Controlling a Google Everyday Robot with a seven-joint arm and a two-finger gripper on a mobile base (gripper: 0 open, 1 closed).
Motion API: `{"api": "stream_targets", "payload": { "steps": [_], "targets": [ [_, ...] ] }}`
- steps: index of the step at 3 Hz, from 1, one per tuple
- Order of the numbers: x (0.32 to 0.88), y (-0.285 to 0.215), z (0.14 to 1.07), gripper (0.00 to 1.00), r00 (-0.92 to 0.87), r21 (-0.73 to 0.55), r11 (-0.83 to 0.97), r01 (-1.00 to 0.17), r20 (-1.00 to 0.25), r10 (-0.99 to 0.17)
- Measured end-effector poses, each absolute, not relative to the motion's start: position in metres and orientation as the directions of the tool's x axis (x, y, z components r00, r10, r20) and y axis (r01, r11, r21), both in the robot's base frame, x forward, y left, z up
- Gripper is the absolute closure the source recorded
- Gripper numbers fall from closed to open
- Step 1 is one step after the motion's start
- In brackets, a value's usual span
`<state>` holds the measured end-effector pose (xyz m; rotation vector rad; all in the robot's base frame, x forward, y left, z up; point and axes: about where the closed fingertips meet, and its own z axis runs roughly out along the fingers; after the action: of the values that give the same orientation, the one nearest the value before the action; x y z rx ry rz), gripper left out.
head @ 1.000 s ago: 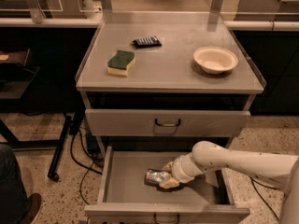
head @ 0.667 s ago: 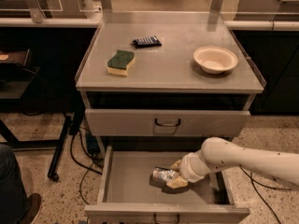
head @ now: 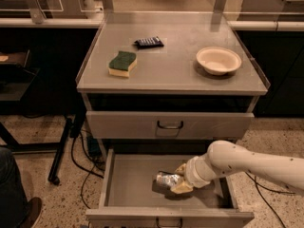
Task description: Pick redbull can from middle drawer and place on counter
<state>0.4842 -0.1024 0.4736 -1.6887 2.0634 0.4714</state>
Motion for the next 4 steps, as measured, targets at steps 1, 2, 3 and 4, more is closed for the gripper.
{"api": "stream_targets", "payload": {
  "steps": [1,2,3,4],
  "targets": [
    [0.464,-0.115,0.508,1.00,-0.179,-0.028,0.227,-0.974,-0.522,-0.834],
    [0.448,-0.126,0.546,1.00,-0.183,-0.069,0.256,-0.964,-0.524,-0.832],
    [0.445,-0.131,0.559,1.00,-0.184,-0.087,0.267,-0.960,-0.522,-0.833],
    [0.455,-0.123,0.576,1.00,-0.179,-0.119,0.280,-0.953,-0.526,-0.831]
  ]
}}
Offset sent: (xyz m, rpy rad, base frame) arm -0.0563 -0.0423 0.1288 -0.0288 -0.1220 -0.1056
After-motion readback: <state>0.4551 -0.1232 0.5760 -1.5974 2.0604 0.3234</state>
